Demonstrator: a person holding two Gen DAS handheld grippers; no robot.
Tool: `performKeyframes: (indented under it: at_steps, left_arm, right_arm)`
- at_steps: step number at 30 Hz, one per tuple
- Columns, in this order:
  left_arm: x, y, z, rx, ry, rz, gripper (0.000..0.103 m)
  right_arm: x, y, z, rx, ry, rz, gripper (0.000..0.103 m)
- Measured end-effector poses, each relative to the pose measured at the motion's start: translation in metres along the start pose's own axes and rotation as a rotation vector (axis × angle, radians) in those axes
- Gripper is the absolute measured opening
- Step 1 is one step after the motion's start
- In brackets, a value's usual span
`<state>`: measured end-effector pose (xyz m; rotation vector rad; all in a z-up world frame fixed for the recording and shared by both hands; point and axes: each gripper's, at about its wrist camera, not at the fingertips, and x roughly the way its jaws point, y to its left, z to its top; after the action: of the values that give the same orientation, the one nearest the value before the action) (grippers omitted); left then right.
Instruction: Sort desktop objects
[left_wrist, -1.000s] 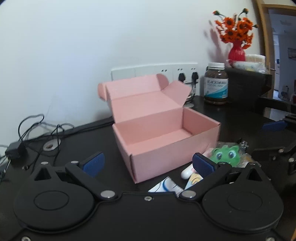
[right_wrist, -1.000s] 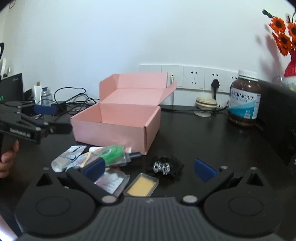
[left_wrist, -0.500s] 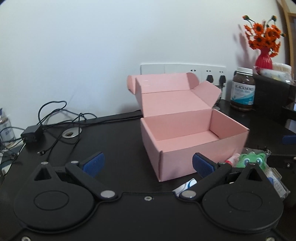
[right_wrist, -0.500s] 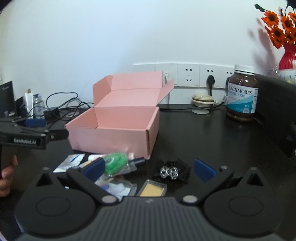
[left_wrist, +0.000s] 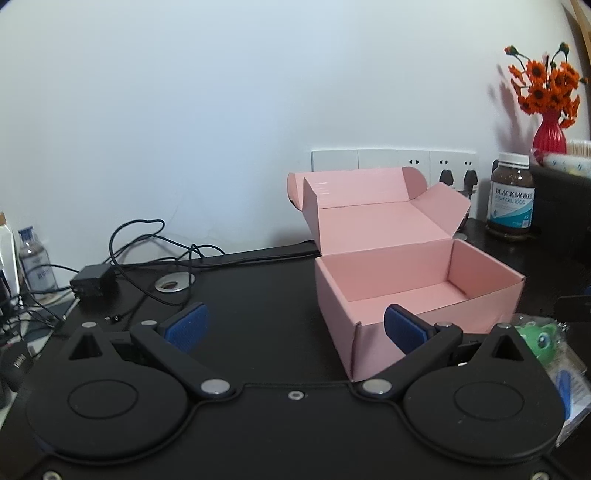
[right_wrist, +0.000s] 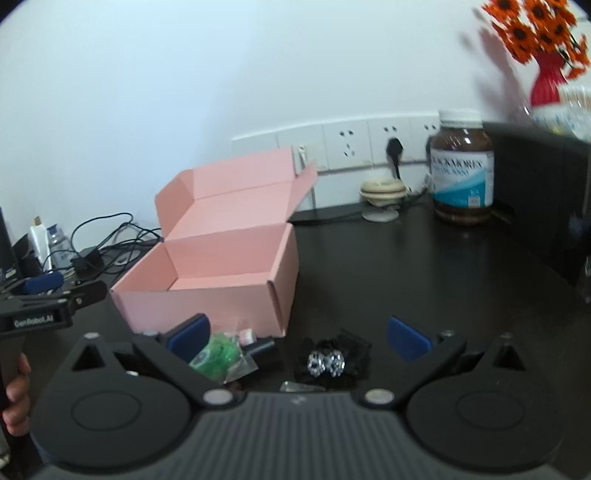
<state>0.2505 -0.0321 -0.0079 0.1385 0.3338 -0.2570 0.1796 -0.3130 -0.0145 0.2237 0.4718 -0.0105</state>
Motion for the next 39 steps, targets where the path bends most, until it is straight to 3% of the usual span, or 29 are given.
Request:
performKeyframes:
  at_steps: [12, 17, 23, 25, 29, 33, 36, 39]
  left_arm:
    - [-0.003, 0.006, 0.001, -0.048, 0.009, 0.018, 0.103]
    - [-0.008, 0.005, -0.003, -0.06, 0.022, 0.074, 0.103]
    - [-0.016, -0.001, 0.007, -0.093, 0.044, 0.038, 0.103]
    - [-0.017, -0.006, 0.008, -0.103, 0.021, 0.075, 0.103]
    - [-0.007, -0.017, 0.011, -0.072, 0.005, 0.108, 0.103]
    - [0.004, -0.032, 0.018, 0.021, 0.013, 0.152, 0.103]
    - [0.008, -0.033, 0.028, 0.042, 0.009, 0.125, 0.103]
    - [0.016, -0.028, 0.034, 0.007, 0.022, 0.092, 0.103]
  right_arm:
    - [0.001, 0.001, 0.002, 0.028, 0.033, -0.014, 0.102]
    - [-0.004, 0.008, 0.005, 0.028, 0.061, -0.06, 0.102]
    - [-0.016, 0.024, 0.008, -0.052, 0.033, -0.093, 0.102]
    - [-0.02, 0.028, 0.007, -0.071, 0.016, -0.086, 0.102]
    - [-0.032, 0.027, 0.007, -0.079, -0.032, -0.042, 0.102]
    - [-0.039, 0.013, 0.01, 0.009, -0.067, -0.05, 0.102]
    - [-0.031, 0.003, 0.015, 0.073, -0.007, -0.055, 0.102]
    - [-0.026, 0.004, 0.019, 0.058, -0.016, -0.071, 0.102]
